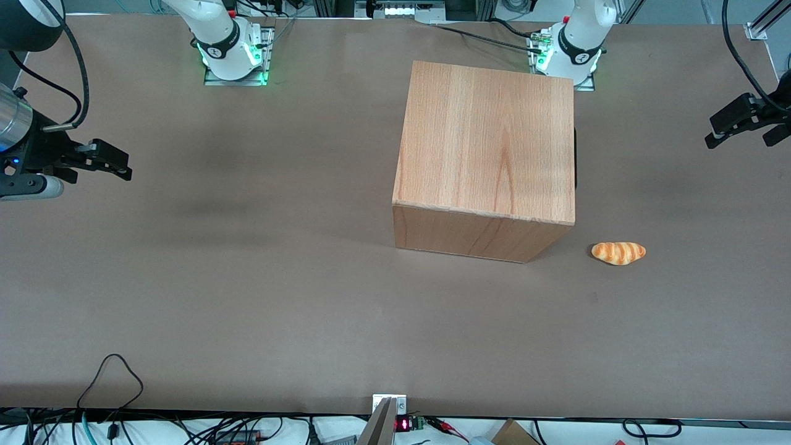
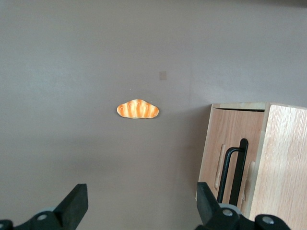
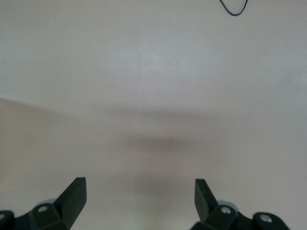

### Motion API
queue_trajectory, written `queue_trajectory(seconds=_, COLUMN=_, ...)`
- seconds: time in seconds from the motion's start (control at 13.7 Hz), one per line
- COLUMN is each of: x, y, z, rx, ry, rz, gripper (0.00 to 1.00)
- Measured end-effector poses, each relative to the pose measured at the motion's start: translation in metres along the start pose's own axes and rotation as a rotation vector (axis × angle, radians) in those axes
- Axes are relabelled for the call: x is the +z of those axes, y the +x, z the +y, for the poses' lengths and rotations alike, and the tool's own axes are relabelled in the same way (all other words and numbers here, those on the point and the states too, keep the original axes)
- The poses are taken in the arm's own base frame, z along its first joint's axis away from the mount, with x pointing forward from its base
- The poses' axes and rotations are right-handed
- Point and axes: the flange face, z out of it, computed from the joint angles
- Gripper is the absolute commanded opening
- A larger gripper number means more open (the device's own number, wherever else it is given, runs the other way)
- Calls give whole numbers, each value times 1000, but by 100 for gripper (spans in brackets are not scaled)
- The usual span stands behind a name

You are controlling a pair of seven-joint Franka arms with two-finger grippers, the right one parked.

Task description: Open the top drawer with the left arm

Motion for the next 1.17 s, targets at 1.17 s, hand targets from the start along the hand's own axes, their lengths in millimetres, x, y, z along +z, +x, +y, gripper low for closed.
queue_trajectory(seconds=1.17, x=101, y=6, z=12, rx=10, ry=-216, rz=-233, gripper=100)
